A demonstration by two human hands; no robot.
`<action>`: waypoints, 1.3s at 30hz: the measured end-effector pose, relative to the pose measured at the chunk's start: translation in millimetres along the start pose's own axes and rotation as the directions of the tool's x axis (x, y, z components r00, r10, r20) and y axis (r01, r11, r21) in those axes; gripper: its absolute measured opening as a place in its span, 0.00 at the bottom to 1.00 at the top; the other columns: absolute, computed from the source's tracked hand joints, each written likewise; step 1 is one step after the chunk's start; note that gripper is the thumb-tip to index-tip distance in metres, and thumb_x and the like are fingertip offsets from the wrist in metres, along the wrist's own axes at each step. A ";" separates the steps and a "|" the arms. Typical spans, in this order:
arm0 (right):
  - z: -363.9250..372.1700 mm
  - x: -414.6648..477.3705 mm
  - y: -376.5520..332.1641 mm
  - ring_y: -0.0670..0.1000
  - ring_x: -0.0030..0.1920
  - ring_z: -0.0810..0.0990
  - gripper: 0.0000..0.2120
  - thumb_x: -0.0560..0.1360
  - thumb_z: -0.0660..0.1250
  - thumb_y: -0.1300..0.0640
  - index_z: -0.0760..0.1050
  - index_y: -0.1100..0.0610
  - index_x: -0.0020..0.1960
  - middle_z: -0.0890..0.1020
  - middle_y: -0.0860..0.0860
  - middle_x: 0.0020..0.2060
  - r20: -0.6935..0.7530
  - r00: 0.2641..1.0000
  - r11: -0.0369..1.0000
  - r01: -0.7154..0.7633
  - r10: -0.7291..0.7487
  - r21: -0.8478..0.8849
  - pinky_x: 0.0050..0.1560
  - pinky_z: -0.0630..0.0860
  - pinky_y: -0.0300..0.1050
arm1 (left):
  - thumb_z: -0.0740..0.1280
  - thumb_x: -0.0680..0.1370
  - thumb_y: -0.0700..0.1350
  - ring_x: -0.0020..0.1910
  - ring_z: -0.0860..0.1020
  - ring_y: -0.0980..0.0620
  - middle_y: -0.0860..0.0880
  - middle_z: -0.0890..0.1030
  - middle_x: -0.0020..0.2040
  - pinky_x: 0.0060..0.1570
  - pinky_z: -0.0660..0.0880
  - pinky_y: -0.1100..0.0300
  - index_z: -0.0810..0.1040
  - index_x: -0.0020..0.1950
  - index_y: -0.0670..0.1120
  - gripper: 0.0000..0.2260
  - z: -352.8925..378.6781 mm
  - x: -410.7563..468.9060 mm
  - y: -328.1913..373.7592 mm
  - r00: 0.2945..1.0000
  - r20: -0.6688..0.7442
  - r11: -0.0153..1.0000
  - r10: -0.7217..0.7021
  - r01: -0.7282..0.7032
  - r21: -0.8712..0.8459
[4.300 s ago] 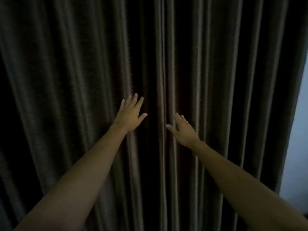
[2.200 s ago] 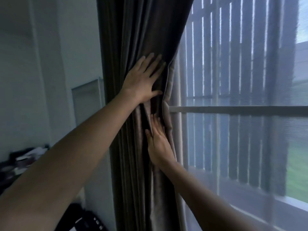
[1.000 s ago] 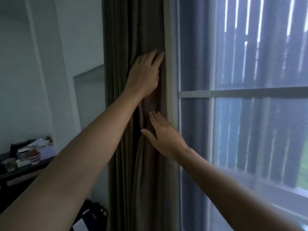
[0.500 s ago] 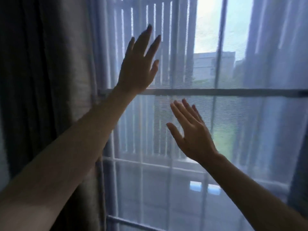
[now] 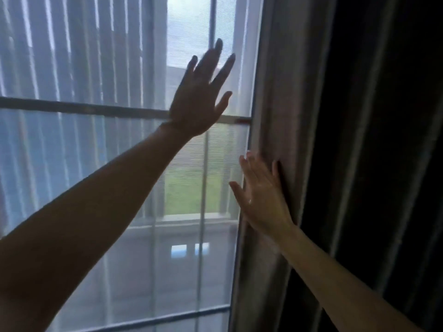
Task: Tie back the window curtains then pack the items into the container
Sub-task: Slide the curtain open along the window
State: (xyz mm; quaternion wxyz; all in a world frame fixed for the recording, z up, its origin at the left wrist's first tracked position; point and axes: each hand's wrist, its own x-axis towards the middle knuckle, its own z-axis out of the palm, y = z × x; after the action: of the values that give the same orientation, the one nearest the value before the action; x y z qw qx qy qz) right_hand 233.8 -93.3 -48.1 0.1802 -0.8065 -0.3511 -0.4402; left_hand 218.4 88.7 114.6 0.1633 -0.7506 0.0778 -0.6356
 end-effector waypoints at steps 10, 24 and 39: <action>-12.3 -13.0 90.5 0.58 0.78 0.53 0.33 0.77 0.59 0.49 0.56 0.61 0.78 0.58 0.60 0.77 -0.061 0.991 0.901 -0.137 0.123 -0.411 0.76 0.55 0.59 | 0.44 0.77 0.67 0.78 0.52 0.43 0.41 0.53 0.79 0.76 0.52 0.45 0.54 0.78 0.45 0.37 53.9 70.4 111.6 0.993 0.031 0.919 0.110 -0.089 -0.385; -10.5 -10.3 183.9 0.59 0.78 0.51 0.36 0.75 0.63 0.57 0.51 0.64 0.78 0.54 0.62 0.77 -0.189 0.952 0.623 -0.302 0.242 -0.722 0.77 0.47 0.58 | 0.54 0.72 0.73 0.78 0.46 0.42 0.40 0.46 0.79 0.76 0.47 0.48 0.46 0.79 0.42 0.48 132.1 160.7 204.7 0.986 -0.077 0.752 0.151 -0.165 -0.638; -44.8 -28.7 357.3 0.63 0.76 0.57 0.24 0.81 0.41 0.67 0.52 0.69 0.76 0.57 0.66 0.76 -0.293 0.929 0.412 -0.365 0.228 -0.835 0.76 0.55 0.55 | 0.64 0.71 0.69 0.77 0.39 0.40 0.37 0.39 0.78 0.76 0.41 0.45 0.39 0.78 0.42 0.52 189.0 228.8 347.5 0.975 -0.097 0.720 0.202 -0.215 -0.659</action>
State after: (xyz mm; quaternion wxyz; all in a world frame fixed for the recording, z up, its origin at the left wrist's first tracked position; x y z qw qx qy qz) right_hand 456.2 -377.9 -41.0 -0.1610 -0.8007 0.0861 -0.5706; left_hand 476.2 -282.5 181.3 -0.0453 -0.7399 0.3847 -0.5500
